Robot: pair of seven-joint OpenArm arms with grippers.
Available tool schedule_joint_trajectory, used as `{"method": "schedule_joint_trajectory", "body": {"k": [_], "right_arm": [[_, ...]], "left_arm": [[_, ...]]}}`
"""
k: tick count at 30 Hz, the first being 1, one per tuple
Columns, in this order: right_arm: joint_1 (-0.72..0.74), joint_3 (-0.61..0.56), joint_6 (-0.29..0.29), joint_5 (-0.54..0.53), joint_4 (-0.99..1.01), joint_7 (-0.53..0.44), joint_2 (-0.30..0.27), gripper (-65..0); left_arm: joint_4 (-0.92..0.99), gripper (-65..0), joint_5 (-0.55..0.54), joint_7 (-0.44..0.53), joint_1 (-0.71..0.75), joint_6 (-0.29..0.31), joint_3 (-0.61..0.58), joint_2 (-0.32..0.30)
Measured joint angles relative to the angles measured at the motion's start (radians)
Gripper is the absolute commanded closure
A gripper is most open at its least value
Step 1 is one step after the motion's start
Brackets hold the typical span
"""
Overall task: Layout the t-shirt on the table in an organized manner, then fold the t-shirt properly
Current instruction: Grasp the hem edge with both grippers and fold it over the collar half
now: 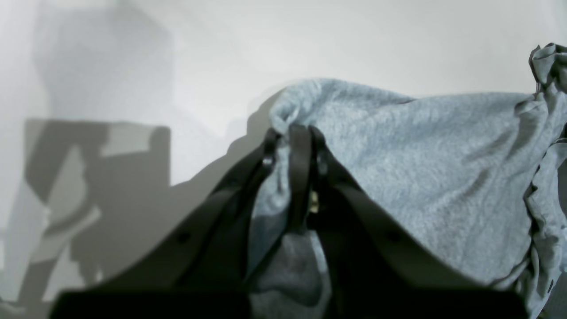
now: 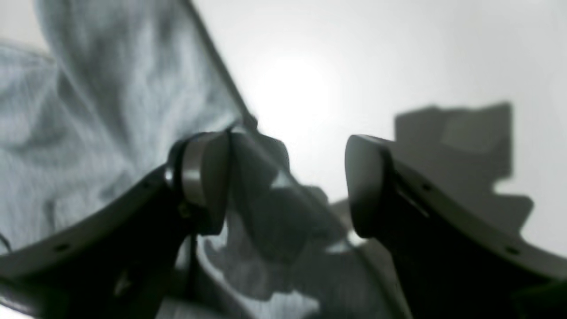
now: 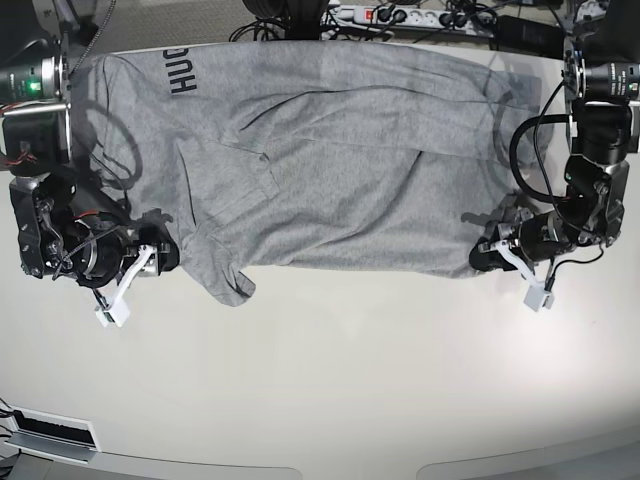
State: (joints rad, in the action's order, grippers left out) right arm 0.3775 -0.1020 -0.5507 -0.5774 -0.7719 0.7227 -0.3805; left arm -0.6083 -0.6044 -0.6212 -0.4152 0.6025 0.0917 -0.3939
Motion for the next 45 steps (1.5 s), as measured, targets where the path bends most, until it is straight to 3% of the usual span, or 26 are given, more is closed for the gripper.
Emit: {"method": "schedule_joint_trajectory", "body": {"k": [2,7,12,16,20,23,29,40,45], "right_arm": [[-0.004,0.000,-0.005,0.000,0.003,-0.010,0.005,-42.2],[-0.003,0.005,-0.087,0.000,0.003,0.010,0.043,-42.0],[-0.002,0.005,-0.090,-0.004,0.003,0.010,0.077,-41.2],[-0.003,0.005,-0.122,-0.003,0.003,0.014,0.082,-27.6],[-0.009,0.004,-0.142,-0.001,0.003,0.026,0.085,0.0],[0.003,0.003,-0.142,0.002,0.007,0.031,0.084,0.0],[0.090,0.000,-0.139,0.023,0.009,0.067,0.077,0.0],[0.314,0.000,-0.142,0.020,0.009,0.068,0.043,0.0],[0.338,0.000,-0.142,-0.033,0.009,0.179,0.048,0.0]], "left_arm": [[0.000,0.0,-0.001,-0.001,0.000,0.000,0.000,0.000],[0.000,0.0,-0.016,-0.003,0.000,-0.003,0.000,0.000],[0.000,0.0,-0.016,-0.008,0.000,-0.003,0.000,-0.005],[0.000,0.0,-0.016,-0.007,0.000,-0.004,0.000,-0.007],[0.000,0.0,-0.016,-0.007,0.000,-0.003,0.000,-0.008],[0.001,0.0,-0.018,-0.011,-0.004,-0.004,0.000,-0.008],[0.008,0.0,-0.077,-0.113,-0.072,-0.016,-0.001,-0.023],[0.008,0.0,-0.071,-0.105,-0.243,-0.017,-0.001,-0.073],[0.008,0.0,-0.069,-0.122,-0.261,-0.006,-0.001,-0.073]]}}
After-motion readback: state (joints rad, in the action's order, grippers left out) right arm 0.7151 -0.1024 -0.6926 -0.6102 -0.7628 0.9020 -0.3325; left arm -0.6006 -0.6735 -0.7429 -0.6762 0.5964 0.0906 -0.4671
